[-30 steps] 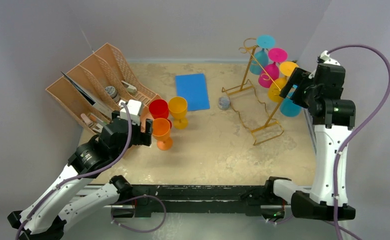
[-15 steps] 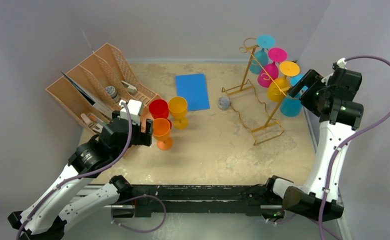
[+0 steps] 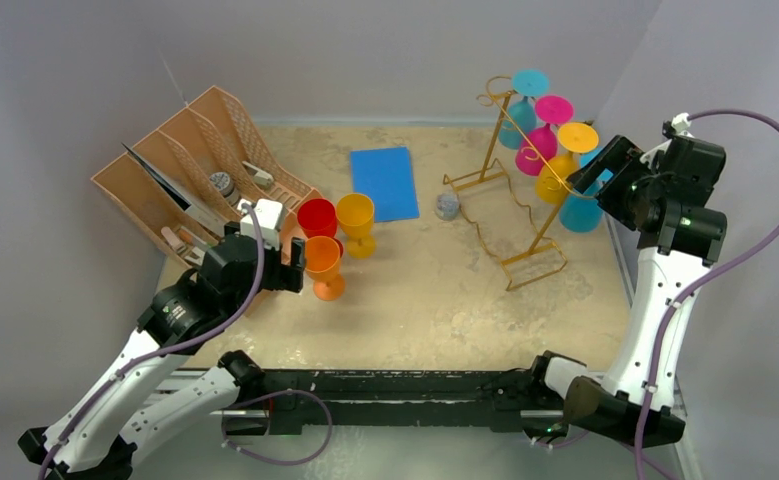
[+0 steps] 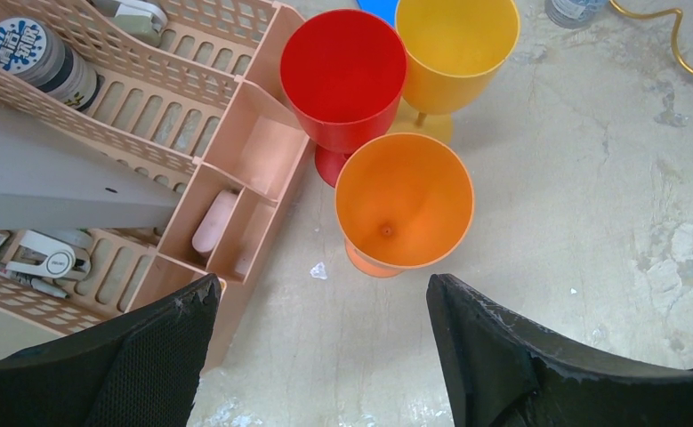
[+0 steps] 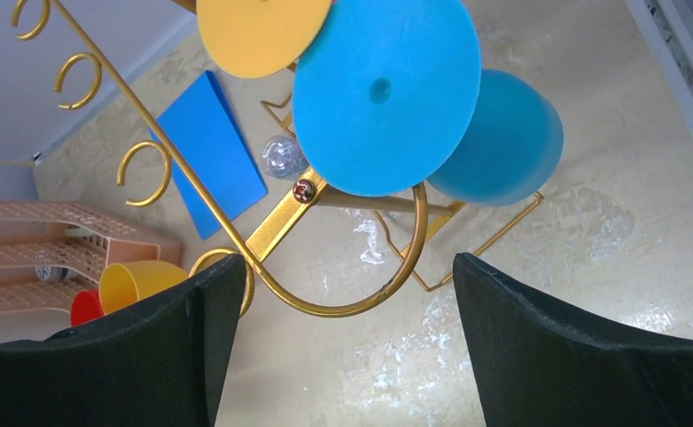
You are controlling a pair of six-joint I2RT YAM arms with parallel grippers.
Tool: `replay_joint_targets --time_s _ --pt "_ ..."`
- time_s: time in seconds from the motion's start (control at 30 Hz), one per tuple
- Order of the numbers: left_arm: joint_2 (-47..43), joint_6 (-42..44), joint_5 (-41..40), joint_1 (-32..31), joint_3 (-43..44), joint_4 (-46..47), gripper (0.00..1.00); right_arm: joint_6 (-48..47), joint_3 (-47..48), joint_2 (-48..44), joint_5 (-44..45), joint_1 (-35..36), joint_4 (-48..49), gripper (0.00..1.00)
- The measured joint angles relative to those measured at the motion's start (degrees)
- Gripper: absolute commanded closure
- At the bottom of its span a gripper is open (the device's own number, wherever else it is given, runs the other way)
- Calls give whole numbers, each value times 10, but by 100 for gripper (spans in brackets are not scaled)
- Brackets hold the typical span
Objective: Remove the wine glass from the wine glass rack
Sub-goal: Pick up the wine glass from the wine rack.
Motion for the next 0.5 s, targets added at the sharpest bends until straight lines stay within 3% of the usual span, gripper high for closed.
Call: replay_joint_targets --time_s 0.5 --pt "-8 0 17 10 -2 1 15 -3 50 7 77 -1 -4 12"
